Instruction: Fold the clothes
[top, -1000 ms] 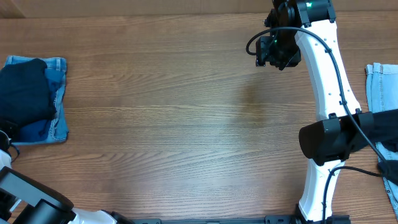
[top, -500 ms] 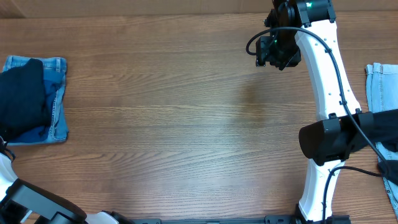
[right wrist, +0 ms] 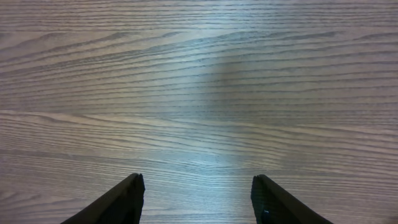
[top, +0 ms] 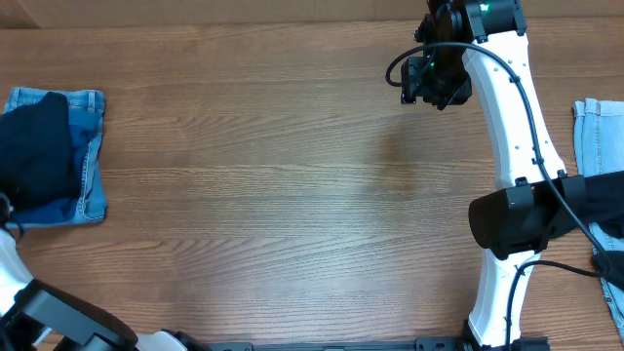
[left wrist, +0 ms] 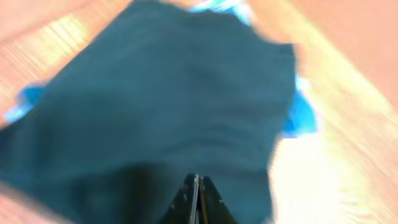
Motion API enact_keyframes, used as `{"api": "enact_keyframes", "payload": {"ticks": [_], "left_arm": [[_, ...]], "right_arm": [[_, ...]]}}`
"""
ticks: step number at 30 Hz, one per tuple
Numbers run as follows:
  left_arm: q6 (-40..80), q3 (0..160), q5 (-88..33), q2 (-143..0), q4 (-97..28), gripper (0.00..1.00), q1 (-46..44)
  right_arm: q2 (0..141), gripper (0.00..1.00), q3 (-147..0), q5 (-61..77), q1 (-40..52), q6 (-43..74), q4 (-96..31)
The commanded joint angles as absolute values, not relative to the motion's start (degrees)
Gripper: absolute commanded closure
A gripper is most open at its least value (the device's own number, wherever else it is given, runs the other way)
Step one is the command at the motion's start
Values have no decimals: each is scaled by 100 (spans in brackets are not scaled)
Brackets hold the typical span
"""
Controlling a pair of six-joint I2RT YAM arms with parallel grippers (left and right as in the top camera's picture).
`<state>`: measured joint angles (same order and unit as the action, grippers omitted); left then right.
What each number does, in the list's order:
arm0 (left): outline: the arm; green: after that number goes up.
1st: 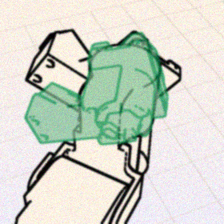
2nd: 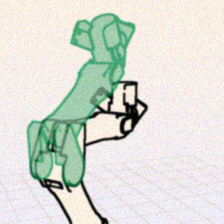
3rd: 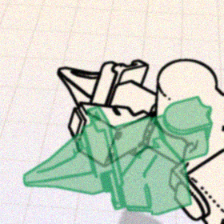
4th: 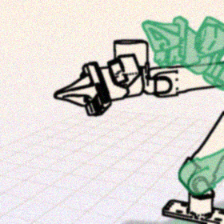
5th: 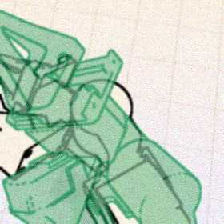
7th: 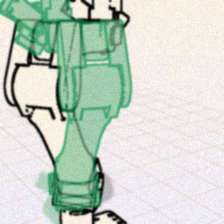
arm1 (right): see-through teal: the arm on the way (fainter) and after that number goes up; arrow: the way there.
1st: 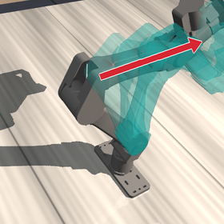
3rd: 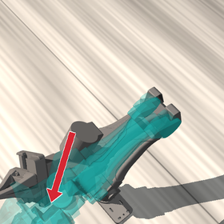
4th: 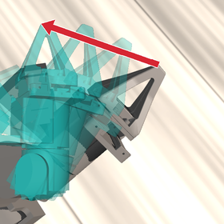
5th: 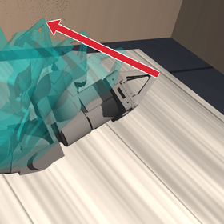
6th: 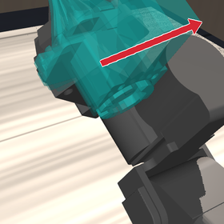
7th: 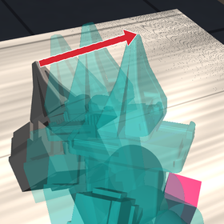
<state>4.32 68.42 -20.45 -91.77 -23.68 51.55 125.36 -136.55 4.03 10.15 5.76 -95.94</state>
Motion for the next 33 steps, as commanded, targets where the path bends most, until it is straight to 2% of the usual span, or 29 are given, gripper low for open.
{"api": "enact_keyframes", "payload": {"ticks": [1,2,3,4,6,8,9,11,13,16,20,26,28,33], "left_arm": [[-1278,8584,-2556,-9063,-3618,92,3833],[-1258,8855,-3135,-9063,-3728,84,3586],[-814,9043,-3570,-9063,-3732,82,3382],[-270,9083,-3771,-9063,-3697,75,3253],[607,8980,-3774,-9076,-3750,73,3240],[1570,8667,-3686,-9076,-3750,69,3511],[2394,8390,-3509,-9076,-3833,68,3854],[3186,8005,-3127,-9076,-4069,65,4425],[3133,7719,-3301,-9074,-4034,63,4967],[2882,7050,-4775,-9074,-2814,63,6018],[2932,6086,-5052,-9113,-1459,52,6947],[3253,5920,-5826,-9915,628,49,6890],[3332,5920,-5850,-10195,969,47,6783],[3522,5922,-5767,-11321,1426,35,6434]], "right_arm": [[12324,41,-13721,370,993,602,-9557],[12324,41,-13721,370,993,602,-9524],[12324,41,-13721,370,993,602,-9496],[12324,41,-13721,370,993,602,-9478],[12324,41,-13721,368,993,600,-9489],[12324,40,-13721,368,993,596,-9515],[12324,40,-13721,368,993,596,-9518],[12324,39,-13721,368,993,596,-9535],[12324,40,-13721,368,993,582,-9535],[12335,40,-13721,366,993,578,-9526],[12335,39,-13721,370,993,580,-9526],[12335,40,-13721,416,996,604,-9550],[12335,40,-13721,416,996,604,-9550],[12335,40,-13721,414,996,602,-9616]]}}
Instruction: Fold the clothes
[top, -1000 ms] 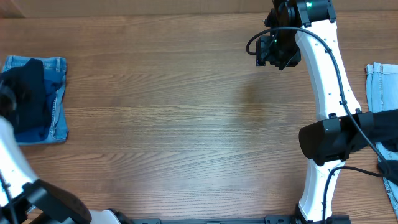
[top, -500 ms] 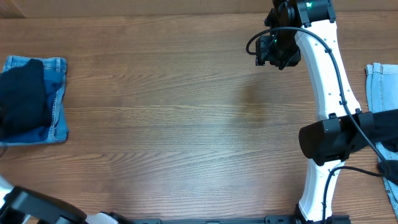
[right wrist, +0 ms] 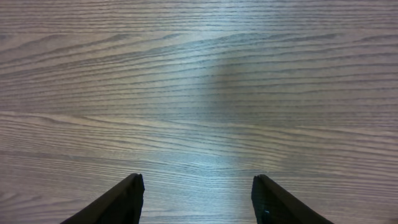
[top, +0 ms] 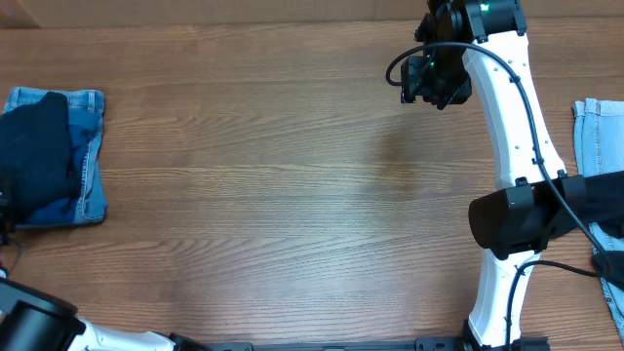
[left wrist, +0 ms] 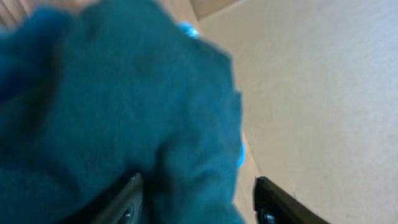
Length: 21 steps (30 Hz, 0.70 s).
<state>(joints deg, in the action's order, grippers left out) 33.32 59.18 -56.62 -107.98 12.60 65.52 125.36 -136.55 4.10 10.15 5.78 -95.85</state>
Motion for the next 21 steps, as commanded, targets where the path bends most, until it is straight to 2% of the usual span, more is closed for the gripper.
{"api": "enact_keyframes", "payload": {"ticks": [1,6,7,8,14,17,19,21], "left_arm": [[3540,5922,-5798,-11491,1518,34,6436],[3767,6027,-6788,-11461,2189,31,6436],[3946,6088,-6960,-11316,2449,21,6431],[4088,6141,-7048,-11102,2624,0,6423],[4292,6449,-7229,-9463,2700,0,6202],[4283,6473,-7192,-9098,2582,0,5586],[3522,6473,-6558,-9107,1422,0,5170],[2388,6473,-4864,-9107,-303,0,4700]], "right_arm": [[12335,40,-13721,412,996,602,-9664],[12335,40,-13721,412,996,602,-9684],[12335,40,-13721,414,996,602,-9699],[12335,40,-13721,414,996,602,-9706],[12335,40,-13721,414,996,602,-9673],[12335,40,-13721,414,996,602,-9660],[12335,40,-13721,416,996,602,-9664],[12335,40,-13721,416,996,602,-9690]]}}
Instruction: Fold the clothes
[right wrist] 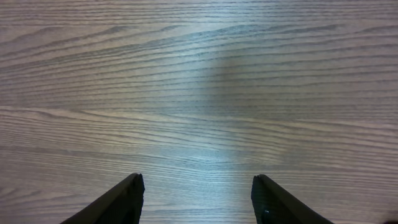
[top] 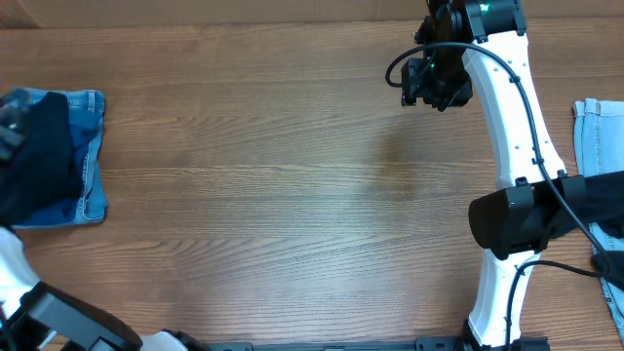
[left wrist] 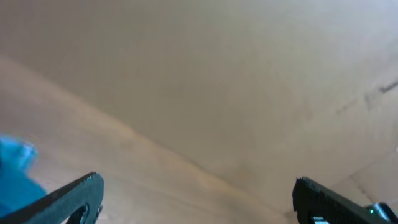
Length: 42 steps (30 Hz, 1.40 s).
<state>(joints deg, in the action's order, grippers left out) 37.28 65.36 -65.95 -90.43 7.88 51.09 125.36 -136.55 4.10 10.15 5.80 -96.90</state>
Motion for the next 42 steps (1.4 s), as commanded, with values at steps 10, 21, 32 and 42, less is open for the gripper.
{"api": "enact_keyframes", "payload": {"ticks": [10,21,32,42], "left_arm": [[2220,6473,-2244,-10158,-1610,0,4088],[1758,6375,-1997,-10328,-2515,0,4047],[250,7408,-1918,-9129,-3638,0,2375],[285,7791,-309,-8799,-4086,0,-438]], "right_arm": [[12335,40,-13721,412,996,602,-9699],[12335,40,-13721,414,996,602,-9682],[12335,32,-13721,410,993,602,-9529],[12335,0,-13721,609,952,607,-8211]]}}
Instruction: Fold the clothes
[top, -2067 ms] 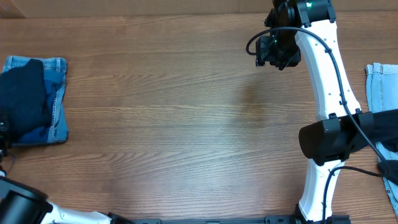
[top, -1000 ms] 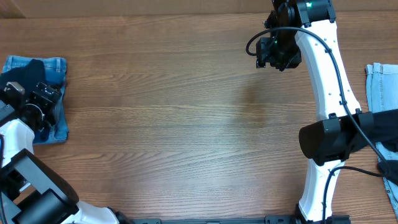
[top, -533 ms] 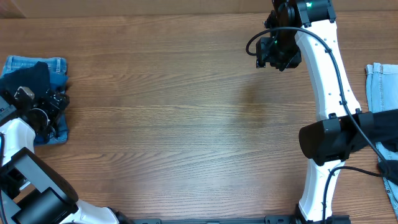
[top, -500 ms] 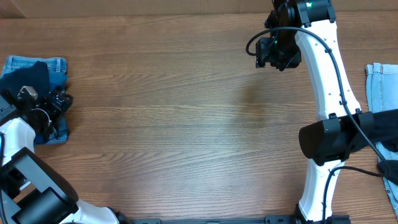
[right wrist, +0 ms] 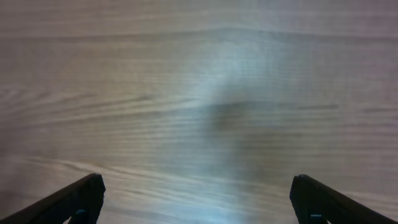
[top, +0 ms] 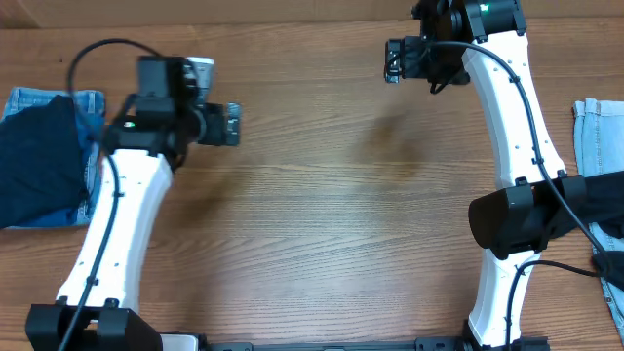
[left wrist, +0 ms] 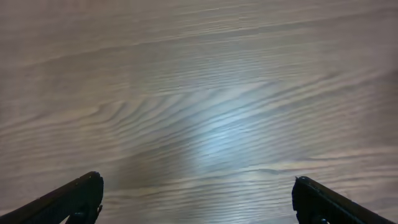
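Observation:
A dark navy garment [top: 39,166] lies folded on top of blue jeans [top: 29,96] at the table's left edge. My left gripper [top: 232,124] hovers to the right of that pile over bare wood, open and empty; the left wrist view shows only its widely spread fingertips [left wrist: 81,198] above the table. At the back, right of centre, my right gripper [top: 390,58] is open too, and its fingertips [right wrist: 79,196] are spread over bare wood. In the wrist views the left gripper [left wrist: 196,204] and the right gripper [right wrist: 196,202] hold nothing.
Light blue denim clothes [top: 597,132] lie at the right edge, partly cut off and partly behind the right arm. The wooden table [top: 312,224] stretches between the two piles.
My left gripper has moved from over the pile at the far left to over bare table on its right. The right gripper's jaws stand wider, and it has shifted slightly left.
My left gripper was shut with the dark garment under it over the jeans. Then it was open with the garment lying on the jeans. Then its camera faced the wall at the table's left edge, and now it is over bare wood. The right gripper stayed open at the back.

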Motion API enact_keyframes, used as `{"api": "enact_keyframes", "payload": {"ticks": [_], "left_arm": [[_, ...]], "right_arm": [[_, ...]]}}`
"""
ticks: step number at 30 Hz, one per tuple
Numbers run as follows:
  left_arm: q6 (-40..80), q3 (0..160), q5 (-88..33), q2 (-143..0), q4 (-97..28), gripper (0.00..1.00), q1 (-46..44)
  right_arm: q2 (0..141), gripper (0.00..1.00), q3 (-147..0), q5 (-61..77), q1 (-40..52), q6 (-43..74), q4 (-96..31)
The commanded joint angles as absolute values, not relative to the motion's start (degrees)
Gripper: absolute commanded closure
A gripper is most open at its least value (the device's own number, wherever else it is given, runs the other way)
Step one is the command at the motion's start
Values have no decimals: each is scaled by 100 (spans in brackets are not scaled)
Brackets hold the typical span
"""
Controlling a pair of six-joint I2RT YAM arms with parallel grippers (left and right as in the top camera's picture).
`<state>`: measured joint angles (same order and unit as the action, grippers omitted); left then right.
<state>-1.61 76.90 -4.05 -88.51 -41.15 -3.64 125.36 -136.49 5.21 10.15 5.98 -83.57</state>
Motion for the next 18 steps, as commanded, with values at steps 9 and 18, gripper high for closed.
{"api": "enact_keyframes", "payload": {"ticks": [9,18], "left_arm": [[-47,9754,45,-8685,-6283,0,-366],[-25,8132,-106,-6912,-5719,0,-366]], "right_arm": [[11651,0,-13727,1050,207,1114,-8556],[10532,1,-13721,694,207,934,-9017]]}}
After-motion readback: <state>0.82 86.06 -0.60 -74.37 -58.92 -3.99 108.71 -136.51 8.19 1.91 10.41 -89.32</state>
